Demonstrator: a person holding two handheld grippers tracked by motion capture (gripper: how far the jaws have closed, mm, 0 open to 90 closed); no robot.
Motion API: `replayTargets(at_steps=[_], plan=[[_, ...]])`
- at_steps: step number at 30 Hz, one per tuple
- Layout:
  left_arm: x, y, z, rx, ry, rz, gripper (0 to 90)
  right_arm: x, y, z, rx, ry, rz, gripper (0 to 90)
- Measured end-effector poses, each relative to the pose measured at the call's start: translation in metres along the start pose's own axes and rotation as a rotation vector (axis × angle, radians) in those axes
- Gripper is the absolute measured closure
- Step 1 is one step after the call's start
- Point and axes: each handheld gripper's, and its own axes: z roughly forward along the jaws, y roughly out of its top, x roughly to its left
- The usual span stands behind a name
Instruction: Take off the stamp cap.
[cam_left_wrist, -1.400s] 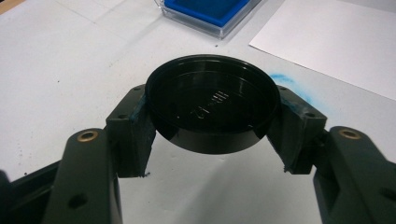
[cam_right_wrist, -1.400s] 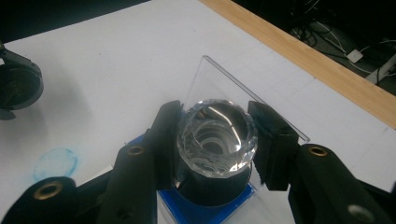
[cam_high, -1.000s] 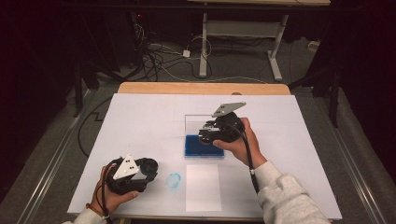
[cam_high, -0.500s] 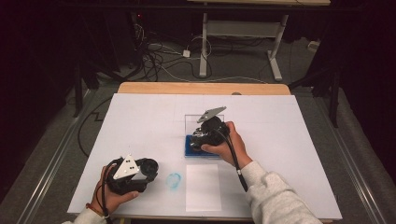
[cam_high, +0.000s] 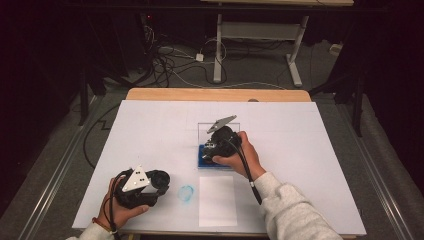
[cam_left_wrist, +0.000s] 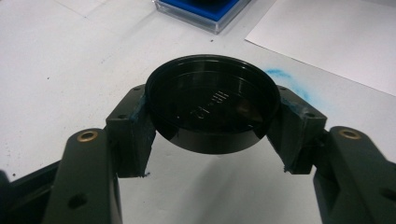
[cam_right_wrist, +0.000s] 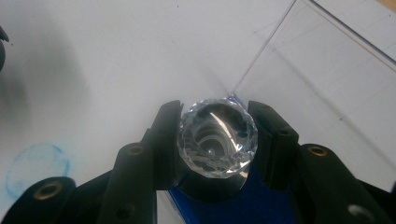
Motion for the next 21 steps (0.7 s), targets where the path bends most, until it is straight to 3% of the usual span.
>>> replayTargets(at_steps=[17,21], plan=[[-0.0007,-0.0001,0.0004,0.004,-0.001,0.003,37.0,-0.0001,-0.0017,0.0054,0.009,-0.004,-0.002,57.6],[-0.001,-0.0002,0.0002,0.004,-0.003,0.003,37.0,0.0,-0.0039,0.0052,-0.002,-0.013,0.017,57.6]])
